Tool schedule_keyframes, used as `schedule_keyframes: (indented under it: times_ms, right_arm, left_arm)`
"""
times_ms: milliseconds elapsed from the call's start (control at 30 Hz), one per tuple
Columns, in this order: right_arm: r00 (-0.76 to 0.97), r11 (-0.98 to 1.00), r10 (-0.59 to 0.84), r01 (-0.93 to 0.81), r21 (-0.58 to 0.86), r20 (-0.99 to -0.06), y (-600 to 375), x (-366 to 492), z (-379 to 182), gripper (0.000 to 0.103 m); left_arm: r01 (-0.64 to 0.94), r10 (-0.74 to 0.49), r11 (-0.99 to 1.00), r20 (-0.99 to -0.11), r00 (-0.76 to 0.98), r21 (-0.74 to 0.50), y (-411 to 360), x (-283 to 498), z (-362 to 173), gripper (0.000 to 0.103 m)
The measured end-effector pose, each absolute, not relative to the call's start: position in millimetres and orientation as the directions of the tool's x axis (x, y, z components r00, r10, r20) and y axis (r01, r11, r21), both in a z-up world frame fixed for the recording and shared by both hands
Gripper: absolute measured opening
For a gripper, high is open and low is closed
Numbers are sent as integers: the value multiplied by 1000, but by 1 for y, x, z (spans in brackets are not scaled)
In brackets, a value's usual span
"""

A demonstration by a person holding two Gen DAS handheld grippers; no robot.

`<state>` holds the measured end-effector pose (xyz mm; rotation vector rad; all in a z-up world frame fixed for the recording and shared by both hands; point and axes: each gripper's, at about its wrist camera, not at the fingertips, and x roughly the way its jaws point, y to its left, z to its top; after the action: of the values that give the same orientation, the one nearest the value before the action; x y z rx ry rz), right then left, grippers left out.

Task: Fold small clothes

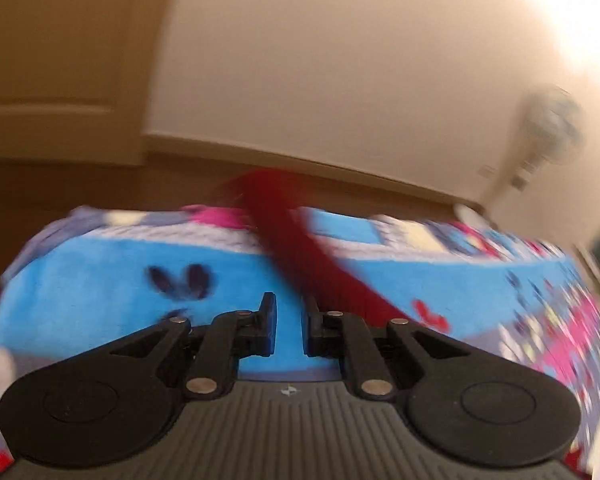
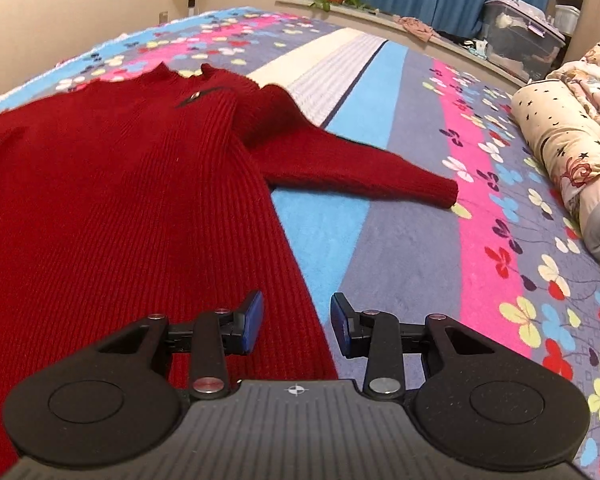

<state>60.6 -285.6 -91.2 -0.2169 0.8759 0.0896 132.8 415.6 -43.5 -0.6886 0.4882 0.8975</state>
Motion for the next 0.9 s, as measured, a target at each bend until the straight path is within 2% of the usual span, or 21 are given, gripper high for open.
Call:
schedule_keyframes:
  times_ms: [100,167,233,267,300,333,433,467,533,600,633,667,700,767,800,833,867,900]
  right_arm:
    - [630,972,-20,-169,-162,-776,-282,60,-96,39]
    - [621,974,-25,-163,-160,-783,-282,59,-100,39]
    - [610,976,-29,-154,-154,-792,-283,59,-104,39]
    - [606,977,-31,-149,-151,-795,-284,60,-105,39]
    - [604,979,-29,-144,-145,-797,-285,60,-106,39]
    - [604,982,-24,-136,-133,-797,-287,61,-106,39]
    - [635,994,-7,-83,-78,-772,-296,62,-101,39]
    - [651,997,0,-56,-48,-759,-302,62,-98,39]
    - [677,999,19,8,34,-735,-316,62,-92,39]
    - [705,988,49,71,139,-707,-334,65,-89,22]
    - [721,978,65,91,187,-690,-342,69,-88,10]
    - [737,967,72,114,228,-672,-349,76,-88,10]
    - [748,955,78,135,266,-659,-355,84,-89,10]
    - [765,906,118,177,384,-633,-368,110,-96,14]
    - [767,881,125,206,426,-630,-374,124,-103,18]
    - [756,858,125,243,453,-642,-377,141,-112,32]
    - [737,836,135,274,475,-662,-379,159,-124,41]
    - [724,818,151,291,496,-673,-380,175,-134,42]
  left_arm:
    - [-739,463,555,-596,656,-382,408,149,-43,18]
    - [-718,427,582,-607,670,-383,410,159,-51,22]
    - [-781,409,546,-717,565,-304,426,168,-77,29]
    - [-832,411,501,-781,471,-238,432,168,-92,25]
    - [-837,417,482,-773,479,-259,435,162,-95,20]
    - [-847,429,464,-770,472,-260,432,163,-88,20]
    - [-799,513,590,-709,484,-118,393,183,-57,25]
    - [-759,487,637,-691,534,-137,379,191,-48,31]
    - [-685,408,695,-667,624,-217,356,198,-36,33]
    - [-641,360,731,-667,652,-231,332,210,-30,33]
    - [-614,333,754,-669,665,-234,321,214,-29,33]
    - [-591,314,772,-667,675,-235,310,217,-27,34]
    - [-562,292,794,-667,686,-231,300,223,-26,34]
    - [-516,254,829,-676,692,-216,283,234,-28,42]
    - [-496,240,841,-673,699,-216,277,235,-29,42]
    - [-485,236,849,-671,703,-210,271,237,-28,43]
    - [-483,239,852,-670,703,-203,266,238,-27,43]
    - [-482,241,853,-669,703,-199,263,241,-26,43]
